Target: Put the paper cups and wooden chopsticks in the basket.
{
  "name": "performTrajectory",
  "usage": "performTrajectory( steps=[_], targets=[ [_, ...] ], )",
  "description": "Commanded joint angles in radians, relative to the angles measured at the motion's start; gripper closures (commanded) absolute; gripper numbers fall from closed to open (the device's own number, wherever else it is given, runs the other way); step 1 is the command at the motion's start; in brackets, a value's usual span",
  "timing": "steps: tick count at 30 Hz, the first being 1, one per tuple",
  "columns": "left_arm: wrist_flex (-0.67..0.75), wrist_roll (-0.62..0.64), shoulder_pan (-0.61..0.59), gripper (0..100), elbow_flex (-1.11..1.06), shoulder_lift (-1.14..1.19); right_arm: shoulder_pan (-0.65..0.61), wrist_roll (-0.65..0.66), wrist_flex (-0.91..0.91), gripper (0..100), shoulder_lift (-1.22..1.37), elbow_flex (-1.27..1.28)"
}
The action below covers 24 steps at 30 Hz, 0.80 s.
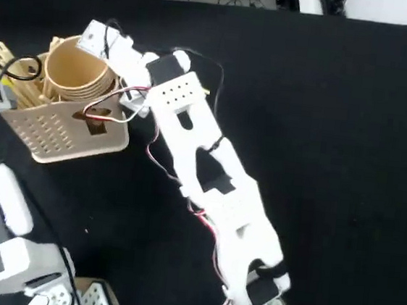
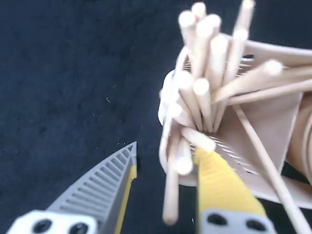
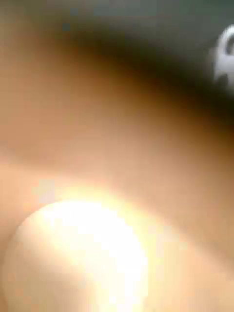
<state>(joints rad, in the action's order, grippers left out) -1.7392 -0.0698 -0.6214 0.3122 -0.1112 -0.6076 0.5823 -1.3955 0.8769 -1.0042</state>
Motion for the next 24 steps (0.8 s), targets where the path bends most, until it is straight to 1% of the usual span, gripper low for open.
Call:
performTrajectory(
  steps=[1,3,7,10,14,17,20,24],
  targets=[
    [-0.005,-0.008,-0.010,81,-0.001,-0.006,0.012,-0.009,0.055,74.0,0.076,-0.065],
    [-0.005,-0.008,-0.010,81,-0.002,-0.006,0.034,-0.034,0.086,74.0,0.139,-0.111],
    [-0.005,-0.009,-0.004,81,-0.039,-0.006,0.098,-0.195,0.132,74.1,0.243,-0.245],
    [0.003,-0.009,0.001,81,-0.064,-0.006,0.132,-0.259,0.140,74.2,0.317,-0.332],
    [0.003,-0.009,0.010,81,-0.064,-0.006,0.137,-0.261,0.132,74.3,0.407,-0.392],
    [0.003,-0.005,0.010,81,-0.061,-0.006,0.144,-0.259,0.100,74.3,0.426,-0.427],
    [0.003,-0.003,0.010,81,-0.062,-0.006,0.147,-0.207,0.043,74.3,0.418,-0.495],
    [0.003,-0.003,0.010,81,-0.064,-0.006,0.163,-0.190,0.069,74.3,0.432,-0.519]
  ],
)
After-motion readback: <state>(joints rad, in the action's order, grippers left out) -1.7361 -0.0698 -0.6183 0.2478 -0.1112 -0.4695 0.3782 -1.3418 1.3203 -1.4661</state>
